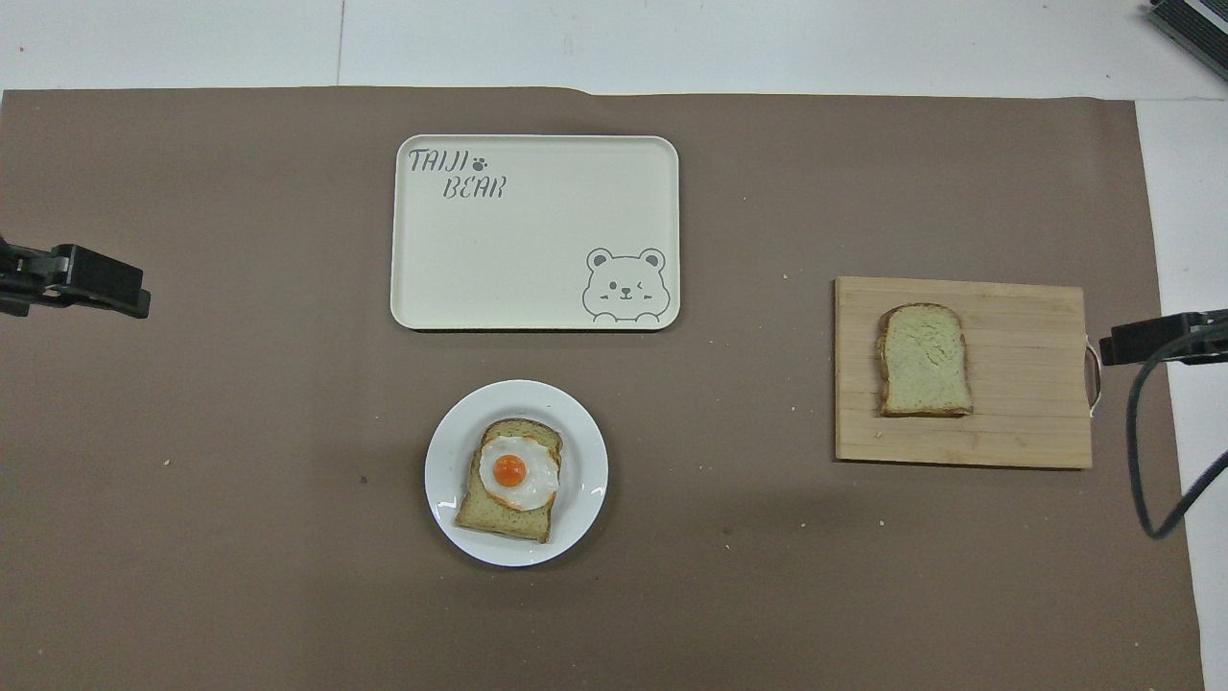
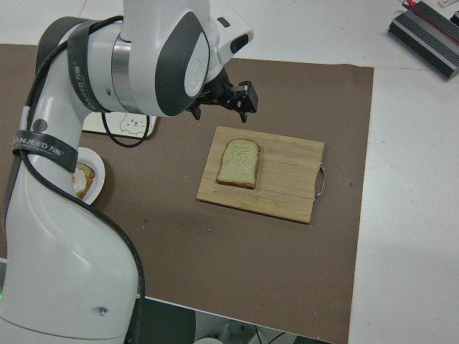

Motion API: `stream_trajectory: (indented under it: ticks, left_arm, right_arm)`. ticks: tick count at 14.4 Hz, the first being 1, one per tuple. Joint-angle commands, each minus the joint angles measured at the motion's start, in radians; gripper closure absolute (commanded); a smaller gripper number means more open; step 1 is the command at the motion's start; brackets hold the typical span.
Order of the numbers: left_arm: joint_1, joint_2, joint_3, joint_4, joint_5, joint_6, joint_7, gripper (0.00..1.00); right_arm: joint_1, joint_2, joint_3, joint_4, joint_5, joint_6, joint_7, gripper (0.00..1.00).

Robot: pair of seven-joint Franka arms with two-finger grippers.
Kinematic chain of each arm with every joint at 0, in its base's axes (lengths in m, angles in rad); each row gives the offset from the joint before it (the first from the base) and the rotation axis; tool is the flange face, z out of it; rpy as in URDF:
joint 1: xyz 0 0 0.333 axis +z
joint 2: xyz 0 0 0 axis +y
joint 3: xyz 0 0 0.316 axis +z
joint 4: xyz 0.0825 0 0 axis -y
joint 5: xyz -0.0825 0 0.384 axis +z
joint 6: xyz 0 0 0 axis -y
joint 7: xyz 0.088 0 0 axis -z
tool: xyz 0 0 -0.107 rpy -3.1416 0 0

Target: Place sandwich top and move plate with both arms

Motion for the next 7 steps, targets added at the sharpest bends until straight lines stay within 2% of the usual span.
stream_trajectory:
  ticks: [1,7]
  left_arm:
    - [-0.002,-0.026,0.002,-0.025,0.02,-0.007,0.0,0.0]
    - [-0.002,-0.026,0.002,-0.025,0.02,-0.007,0.0,0.0]
  right_arm:
    - [-0.014,-0.025,0.005,-0.046,-0.003,0.013,-0.026,0.0]
    - [-0.013,0.001,0.005,-0.131,0.011,0.172,-0.028,0.0]
